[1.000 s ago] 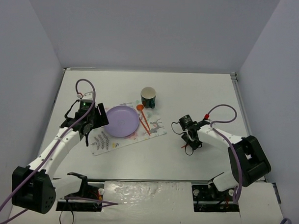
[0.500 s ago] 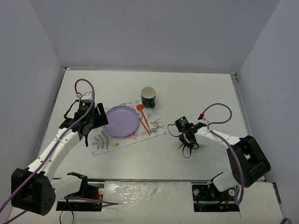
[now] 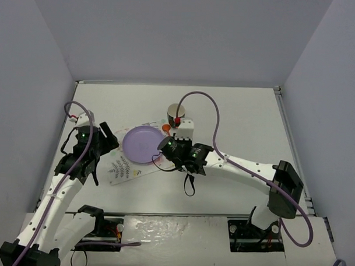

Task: Set the dinner table for one person

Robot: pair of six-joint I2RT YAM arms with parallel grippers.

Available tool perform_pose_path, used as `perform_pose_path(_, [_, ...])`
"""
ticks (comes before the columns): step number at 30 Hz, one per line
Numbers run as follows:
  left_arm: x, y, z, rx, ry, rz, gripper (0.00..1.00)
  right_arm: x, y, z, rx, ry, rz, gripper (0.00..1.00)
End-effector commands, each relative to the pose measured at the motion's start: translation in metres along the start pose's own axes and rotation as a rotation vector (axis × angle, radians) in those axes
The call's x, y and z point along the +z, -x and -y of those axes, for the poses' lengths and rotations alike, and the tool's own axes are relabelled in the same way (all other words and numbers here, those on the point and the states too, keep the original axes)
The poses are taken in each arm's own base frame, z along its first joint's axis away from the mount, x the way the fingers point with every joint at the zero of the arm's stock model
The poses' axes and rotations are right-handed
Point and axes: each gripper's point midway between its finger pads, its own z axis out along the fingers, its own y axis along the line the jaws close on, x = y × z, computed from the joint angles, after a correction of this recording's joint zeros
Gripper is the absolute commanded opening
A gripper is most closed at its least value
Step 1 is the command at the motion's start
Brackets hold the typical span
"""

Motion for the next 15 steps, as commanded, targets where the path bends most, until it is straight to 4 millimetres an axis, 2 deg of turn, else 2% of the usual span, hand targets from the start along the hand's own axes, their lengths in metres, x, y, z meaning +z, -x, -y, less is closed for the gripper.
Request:
perform_pose_path(1, [-0.041, 0.037, -0.015, -0.129, 0.082, 0.138, 0.64, 0.009, 0.015, -0.050, -0.191, 0.130, 0.042, 0.00])
perform_pose_path(2, [-0.051, 0.038, -0.023, -0.147, 0.113, 0.149, 0.65, 0.010, 0.015, -0.062, -0.194, 0.176, 0.042, 0.00])
perform_pose_path(5, [-0.090, 0.055, -0.042, -0.227, 0.163, 0.263, 0.69, 0.016, -0.004, -0.102, -0.237, 0.348, -0.019, 0.00])
perform_pose_path(6, [-0.098, 0.054, -0.047, -0.237, 0.173, 0.272, 0.79, 0.015, -0.002, -0.118, -0.257, 0.408, -0.015, 0.00])
perform_pose_path(8, [-0.112, 0.059, -0.046, -0.258, 0.135, 0.310, 0.88, 0.013, -0.007, -0.154, -0.293, 0.528, -0.049, 0.00])
perform_pose_path(10, [-0.119, 0.061, -0.042, -0.264, 0.090, 0.332, 0.91, 0.014, -0.019, -0.185, -0.353, 0.645, -0.098, 0.00])
perform_pose_path(12, [-0.120, 0.060, -0.042, -0.266, 0.083, 0.336, 0.92, 0.021, -0.039, -0.206, -0.405, 0.725, -0.150, 0.00])
perform_pose_path(14, [-0.119, 0.059, -0.044, -0.260, 0.096, 0.330, 0.92, 0.010, -0.039, -0.232, -0.419, 0.845, -0.174, 0.00])
perform_pose_path(15, [-0.117, 0.059, -0.044, -0.256, 0.101, 0.324, 0.92, 0.013, -0.046, -0.237, -0.432, 0.867, -0.190, 0.00])
